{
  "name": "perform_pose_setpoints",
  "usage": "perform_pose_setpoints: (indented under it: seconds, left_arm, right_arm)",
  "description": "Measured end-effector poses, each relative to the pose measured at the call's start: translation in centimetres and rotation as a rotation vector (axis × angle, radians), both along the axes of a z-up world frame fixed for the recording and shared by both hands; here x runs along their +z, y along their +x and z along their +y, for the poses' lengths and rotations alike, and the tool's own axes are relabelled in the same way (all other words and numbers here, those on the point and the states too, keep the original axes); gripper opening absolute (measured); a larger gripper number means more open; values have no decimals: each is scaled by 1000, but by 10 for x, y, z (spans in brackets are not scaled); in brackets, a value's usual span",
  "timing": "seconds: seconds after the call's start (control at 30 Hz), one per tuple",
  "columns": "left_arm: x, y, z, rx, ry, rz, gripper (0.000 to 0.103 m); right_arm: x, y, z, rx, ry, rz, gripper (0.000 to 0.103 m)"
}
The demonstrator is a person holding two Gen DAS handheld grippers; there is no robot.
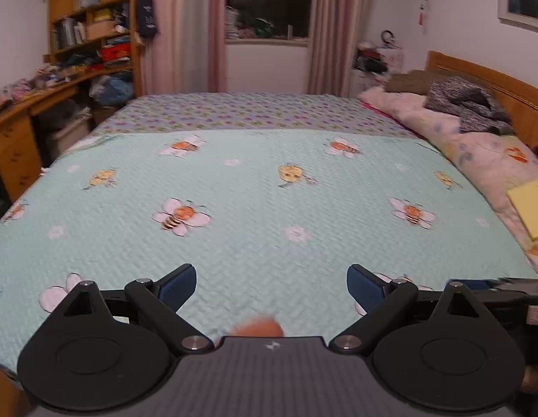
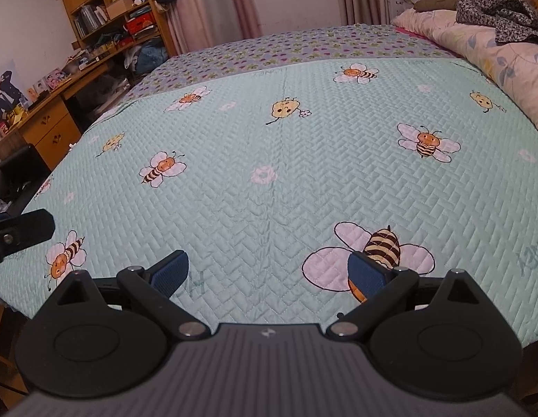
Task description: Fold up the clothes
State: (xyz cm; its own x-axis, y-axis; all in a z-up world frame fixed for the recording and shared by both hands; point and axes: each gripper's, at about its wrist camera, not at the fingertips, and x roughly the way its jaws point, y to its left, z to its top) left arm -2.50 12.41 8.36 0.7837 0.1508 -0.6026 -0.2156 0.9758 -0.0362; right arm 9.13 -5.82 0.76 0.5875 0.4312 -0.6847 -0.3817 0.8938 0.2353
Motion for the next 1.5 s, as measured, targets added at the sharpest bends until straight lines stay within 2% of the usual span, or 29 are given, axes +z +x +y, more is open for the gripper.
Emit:
perform_pose_setpoints:
  seconds: [0.43, 0.9, 1.5]
  left_arm:
    - [-18, 18, 5, 48, 2, 105, 96]
    - [-24, 24, 10, 72, -4, 133, 98]
    - [-21, 20, 7, 108, 49, 118, 98]
  right_arm:
    - [-5, 4, -10, -18, 19, 14, 98]
    - [-10, 5, -10, -21, 13, 25, 98]
    - [-17, 7, -6, -19, 5, 48, 98]
